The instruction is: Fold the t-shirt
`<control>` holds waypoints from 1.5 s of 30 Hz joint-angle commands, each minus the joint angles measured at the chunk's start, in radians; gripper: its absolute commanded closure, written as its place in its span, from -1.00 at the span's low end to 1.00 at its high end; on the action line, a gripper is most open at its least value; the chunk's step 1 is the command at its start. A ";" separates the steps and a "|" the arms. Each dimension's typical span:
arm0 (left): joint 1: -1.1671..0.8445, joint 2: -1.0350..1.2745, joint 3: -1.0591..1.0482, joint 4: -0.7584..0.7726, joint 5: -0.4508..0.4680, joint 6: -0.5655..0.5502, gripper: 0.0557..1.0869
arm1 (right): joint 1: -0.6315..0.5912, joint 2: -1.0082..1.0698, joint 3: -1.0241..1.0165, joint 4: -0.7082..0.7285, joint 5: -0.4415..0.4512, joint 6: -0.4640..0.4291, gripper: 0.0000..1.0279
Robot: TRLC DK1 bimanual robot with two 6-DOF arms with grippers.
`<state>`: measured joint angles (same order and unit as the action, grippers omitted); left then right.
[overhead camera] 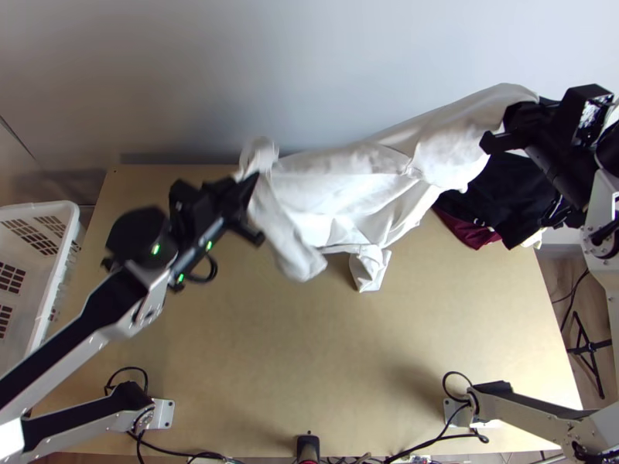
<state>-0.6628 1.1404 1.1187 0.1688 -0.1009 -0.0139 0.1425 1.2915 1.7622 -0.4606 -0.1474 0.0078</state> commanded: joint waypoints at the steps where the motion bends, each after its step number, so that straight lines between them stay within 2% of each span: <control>1: -0.069 -0.189 -0.215 0.005 0.000 -0.008 0.93 | -0.026 0.020 0.031 -0.012 -0.006 -0.011 0.95; 9: -0.112 -0.378 -0.313 -0.017 -0.002 0.012 0.92 | -0.034 0.020 0.017 -0.041 -0.007 -0.026 0.95; 11: -0.132 -0.418 -0.313 -0.049 0.000 0.015 0.86 | -0.037 0.020 0.005 -0.044 -0.007 -0.026 0.95; 13: -0.141 -0.436 -0.307 -0.094 0.000 0.017 0.59 | -0.043 0.019 -0.012 -0.044 -0.006 -0.026 0.95; 14: -0.144 -0.441 -0.304 -0.121 0.000 0.015 0.35 | -0.043 0.017 -0.020 -0.044 -0.006 -0.028 0.95; 17: -0.130 -0.442 -0.318 -0.158 -0.003 0.019 -0.17 | -0.038 0.015 -0.036 -0.041 -0.007 -0.028 0.95; 20: -0.121 -0.446 -0.333 -0.157 -0.003 0.023 -0.54 | -0.031 0.014 -0.049 -0.035 -0.007 -0.023 0.95; 23: -0.120 -0.436 -0.342 -0.163 -0.005 0.026 -0.76 | -0.021 0.006 -0.066 -0.033 -0.006 -0.020 0.95; 31: -0.153 -0.364 -0.301 -0.189 -0.002 0.015 -0.76 | -0.020 -0.017 -0.102 -0.027 -0.003 -0.017 0.95; 38: -0.208 -0.188 -0.286 -0.126 0.029 0.008 -0.76 | -0.012 -0.040 -0.124 -0.027 -0.003 -0.019 0.95; 45: -0.204 0.068 -0.091 -0.230 0.047 -0.161 -0.83 | -0.014 -0.113 -0.194 -0.027 -0.003 -0.020 0.95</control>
<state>-0.8577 1.0073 0.9039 -0.0063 -0.0708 -0.0647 0.1280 1.2350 1.6241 -0.4881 -0.1501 -0.0090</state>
